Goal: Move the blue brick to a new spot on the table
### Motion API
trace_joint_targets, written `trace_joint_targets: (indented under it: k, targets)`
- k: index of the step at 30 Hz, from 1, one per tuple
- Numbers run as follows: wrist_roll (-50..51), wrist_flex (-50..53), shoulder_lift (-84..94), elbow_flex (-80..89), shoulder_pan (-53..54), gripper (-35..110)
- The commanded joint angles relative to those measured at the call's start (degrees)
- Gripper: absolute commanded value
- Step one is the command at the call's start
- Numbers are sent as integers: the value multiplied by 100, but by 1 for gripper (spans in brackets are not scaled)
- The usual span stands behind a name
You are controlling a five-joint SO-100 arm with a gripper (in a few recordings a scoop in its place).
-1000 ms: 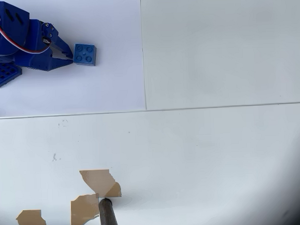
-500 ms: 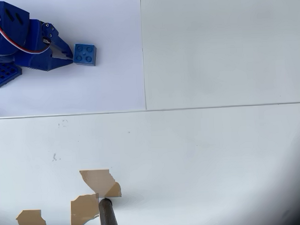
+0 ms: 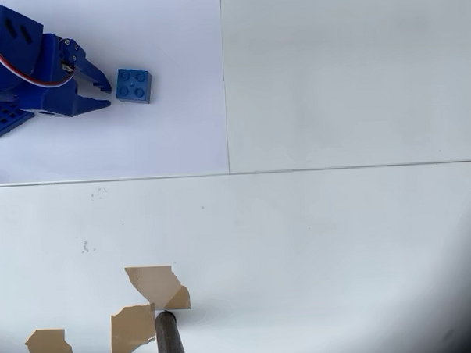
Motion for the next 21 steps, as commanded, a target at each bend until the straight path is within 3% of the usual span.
trace_joint_targets:
  k: [1, 6, 10, 21]
  targets:
    - [352, 246, -272, -1002, -396, 11]
    - [554, -114, -1195, -1564, -492, 23]
    - [149, -589, -2048, -1837, -97, 31]
    - [-1011, -1652, -3577, -2065, 791, 37]
